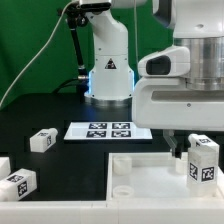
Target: Assemble one leg
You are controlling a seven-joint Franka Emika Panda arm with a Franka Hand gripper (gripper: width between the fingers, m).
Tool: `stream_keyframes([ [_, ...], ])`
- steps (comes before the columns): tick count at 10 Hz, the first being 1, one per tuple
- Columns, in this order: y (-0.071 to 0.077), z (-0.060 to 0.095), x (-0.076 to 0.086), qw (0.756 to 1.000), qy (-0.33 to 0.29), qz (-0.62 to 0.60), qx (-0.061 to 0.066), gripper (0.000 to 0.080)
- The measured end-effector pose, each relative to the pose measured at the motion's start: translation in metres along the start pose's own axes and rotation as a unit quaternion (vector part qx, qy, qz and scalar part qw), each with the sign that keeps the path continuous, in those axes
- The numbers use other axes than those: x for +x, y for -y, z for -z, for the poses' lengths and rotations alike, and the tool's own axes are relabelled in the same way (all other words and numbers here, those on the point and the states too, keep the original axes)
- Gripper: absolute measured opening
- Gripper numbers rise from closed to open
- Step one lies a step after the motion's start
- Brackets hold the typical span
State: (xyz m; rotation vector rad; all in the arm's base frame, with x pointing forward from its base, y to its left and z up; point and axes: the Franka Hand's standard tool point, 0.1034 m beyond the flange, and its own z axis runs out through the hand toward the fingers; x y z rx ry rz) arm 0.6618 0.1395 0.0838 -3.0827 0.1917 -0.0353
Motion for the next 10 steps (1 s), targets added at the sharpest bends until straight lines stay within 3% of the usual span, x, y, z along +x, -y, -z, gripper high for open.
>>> stream_keyframes([
  [6, -0.0037, 0.0019, -0.0014, 0.984, -0.008, 0.177, -0.012, 0.0649],
  [7, -0.0049, 0.0017, -0.0012, 0.982, -0.008, 0.189, -0.014, 0.0513],
  [8, -0.0051, 0.0016, -0.0012, 0.982, -0.008, 0.186, -0.014, 0.0513],
  [10, -0.0053, 0.0016, -0.0011, 0.983, -0.008, 0.184, -0.014, 0.0281],
])
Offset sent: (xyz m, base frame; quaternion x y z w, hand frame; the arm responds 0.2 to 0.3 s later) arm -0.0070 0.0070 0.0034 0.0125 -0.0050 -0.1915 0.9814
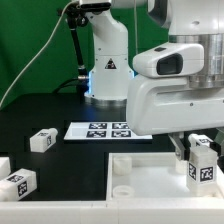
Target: Assemble one leg
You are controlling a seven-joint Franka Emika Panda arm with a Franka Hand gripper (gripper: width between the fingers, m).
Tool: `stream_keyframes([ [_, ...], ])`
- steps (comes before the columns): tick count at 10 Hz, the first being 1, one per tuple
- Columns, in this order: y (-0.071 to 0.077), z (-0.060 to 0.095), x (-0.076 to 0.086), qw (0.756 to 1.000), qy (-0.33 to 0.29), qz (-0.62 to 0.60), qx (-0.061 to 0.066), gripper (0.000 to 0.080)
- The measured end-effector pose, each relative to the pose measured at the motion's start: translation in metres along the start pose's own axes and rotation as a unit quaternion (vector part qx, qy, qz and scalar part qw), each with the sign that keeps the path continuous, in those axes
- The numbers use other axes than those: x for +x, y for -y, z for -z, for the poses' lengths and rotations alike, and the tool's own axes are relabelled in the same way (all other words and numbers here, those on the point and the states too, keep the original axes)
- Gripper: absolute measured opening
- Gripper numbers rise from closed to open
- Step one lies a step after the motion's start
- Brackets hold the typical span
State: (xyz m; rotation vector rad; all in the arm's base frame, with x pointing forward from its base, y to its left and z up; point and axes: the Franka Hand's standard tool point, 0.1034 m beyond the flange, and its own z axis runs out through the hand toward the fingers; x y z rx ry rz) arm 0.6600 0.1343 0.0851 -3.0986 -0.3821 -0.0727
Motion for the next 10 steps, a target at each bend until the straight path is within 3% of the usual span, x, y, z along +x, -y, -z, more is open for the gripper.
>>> stream_keyframes([
  [3, -0.0001, 0.0000, 0.0000, 1.000, 0.000, -0.016, 0.000, 0.0281],
  [6, 0.0001, -0.0001, 0.0000, 0.988, 0.000, -0.153, 0.001, 0.0281],
  [10, -0.0008, -0.0003, -0.0005, 0.933, 0.007, -0.359, 0.015, 0.0281],
])
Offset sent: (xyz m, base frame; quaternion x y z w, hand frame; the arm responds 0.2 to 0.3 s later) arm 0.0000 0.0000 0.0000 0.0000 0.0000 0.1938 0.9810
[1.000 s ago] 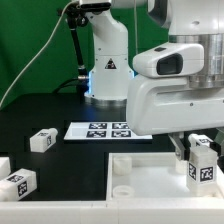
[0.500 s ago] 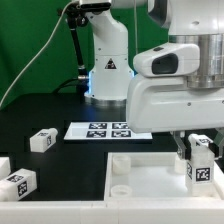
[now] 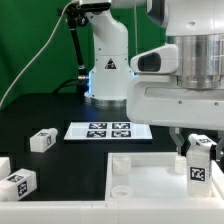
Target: Assemble one leg
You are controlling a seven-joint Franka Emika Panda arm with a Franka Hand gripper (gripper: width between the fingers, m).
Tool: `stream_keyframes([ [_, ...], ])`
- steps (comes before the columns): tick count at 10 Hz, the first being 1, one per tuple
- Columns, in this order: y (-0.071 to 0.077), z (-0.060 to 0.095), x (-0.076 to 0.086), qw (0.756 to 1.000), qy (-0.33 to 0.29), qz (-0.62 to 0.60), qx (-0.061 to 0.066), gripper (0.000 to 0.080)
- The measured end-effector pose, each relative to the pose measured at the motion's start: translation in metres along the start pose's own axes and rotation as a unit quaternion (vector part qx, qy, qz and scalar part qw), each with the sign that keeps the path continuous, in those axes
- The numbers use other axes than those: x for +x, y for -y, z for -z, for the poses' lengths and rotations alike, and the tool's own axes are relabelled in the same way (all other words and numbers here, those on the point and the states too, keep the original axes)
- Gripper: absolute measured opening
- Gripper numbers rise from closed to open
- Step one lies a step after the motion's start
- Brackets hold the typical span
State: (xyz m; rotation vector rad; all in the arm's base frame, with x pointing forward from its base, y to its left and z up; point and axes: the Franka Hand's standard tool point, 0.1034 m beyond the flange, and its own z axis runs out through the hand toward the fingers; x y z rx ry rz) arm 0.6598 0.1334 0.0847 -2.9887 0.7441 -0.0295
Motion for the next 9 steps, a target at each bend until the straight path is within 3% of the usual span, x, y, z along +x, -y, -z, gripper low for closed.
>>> stream_keyframes([
  [1, 0.0002, -0.0002, -0.0004, 0.998, 0.006, -0.062, 0.009, 0.0282],
  [4, 0.0025, -0.0005, -0.0023, 0.980, 0.009, -0.199, 0.011, 0.0282],
  [6, 0.0027, -0.0003, -0.0024, 0.950, 0.018, -0.311, 0.015, 0.0282],
  [9, 0.0028, -0.0005, -0.0028, 0.951, 0.017, -0.310, 0.014, 0.0282],
])
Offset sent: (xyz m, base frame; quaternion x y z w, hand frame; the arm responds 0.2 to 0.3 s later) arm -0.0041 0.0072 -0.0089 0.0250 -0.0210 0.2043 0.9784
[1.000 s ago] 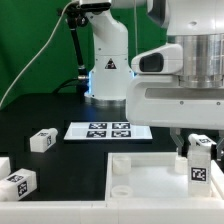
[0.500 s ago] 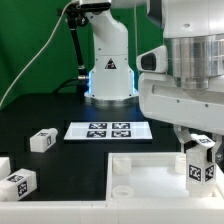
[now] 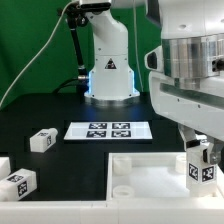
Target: Assemble one leg
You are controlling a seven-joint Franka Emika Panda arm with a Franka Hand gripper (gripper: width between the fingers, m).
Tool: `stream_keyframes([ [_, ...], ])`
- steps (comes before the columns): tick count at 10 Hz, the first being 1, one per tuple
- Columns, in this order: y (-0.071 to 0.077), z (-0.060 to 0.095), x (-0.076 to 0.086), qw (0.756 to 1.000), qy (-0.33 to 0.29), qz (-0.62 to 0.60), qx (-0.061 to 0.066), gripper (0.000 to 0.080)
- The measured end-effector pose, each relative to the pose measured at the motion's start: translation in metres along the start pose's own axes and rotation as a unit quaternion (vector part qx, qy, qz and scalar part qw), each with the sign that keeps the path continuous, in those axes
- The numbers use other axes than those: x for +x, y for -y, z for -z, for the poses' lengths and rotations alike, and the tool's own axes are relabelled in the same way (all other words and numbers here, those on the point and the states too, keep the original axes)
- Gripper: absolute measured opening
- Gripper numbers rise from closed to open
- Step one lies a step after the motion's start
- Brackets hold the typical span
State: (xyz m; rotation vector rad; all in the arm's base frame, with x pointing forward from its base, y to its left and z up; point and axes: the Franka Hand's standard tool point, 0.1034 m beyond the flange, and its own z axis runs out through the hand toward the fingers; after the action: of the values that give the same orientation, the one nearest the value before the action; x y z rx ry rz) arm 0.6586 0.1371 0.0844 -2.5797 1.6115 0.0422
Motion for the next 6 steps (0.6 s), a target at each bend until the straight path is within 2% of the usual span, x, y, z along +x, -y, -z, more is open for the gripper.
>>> stream_keyframes([
  [1, 0.0002, 0.0006, -0.0015, 1.000, -0.006, 0.025, -0.005, 0.0500],
  [2, 0.0006, 0.0012, -0.0033, 0.998, -0.011, 0.053, -0.011, 0.0500],
  [3, 0.0014, 0.0020, -0.0041, 0.992, -0.020, 0.121, -0.016, 0.0621],
  [5, 0.0045, 0.0023, -0.0083, 0.968, -0.030, 0.250, -0.013, 0.0642],
  [6, 0.0079, 0.0027, -0.0107, 0.954, -0.035, 0.297, -0.005, 0.0642],
])
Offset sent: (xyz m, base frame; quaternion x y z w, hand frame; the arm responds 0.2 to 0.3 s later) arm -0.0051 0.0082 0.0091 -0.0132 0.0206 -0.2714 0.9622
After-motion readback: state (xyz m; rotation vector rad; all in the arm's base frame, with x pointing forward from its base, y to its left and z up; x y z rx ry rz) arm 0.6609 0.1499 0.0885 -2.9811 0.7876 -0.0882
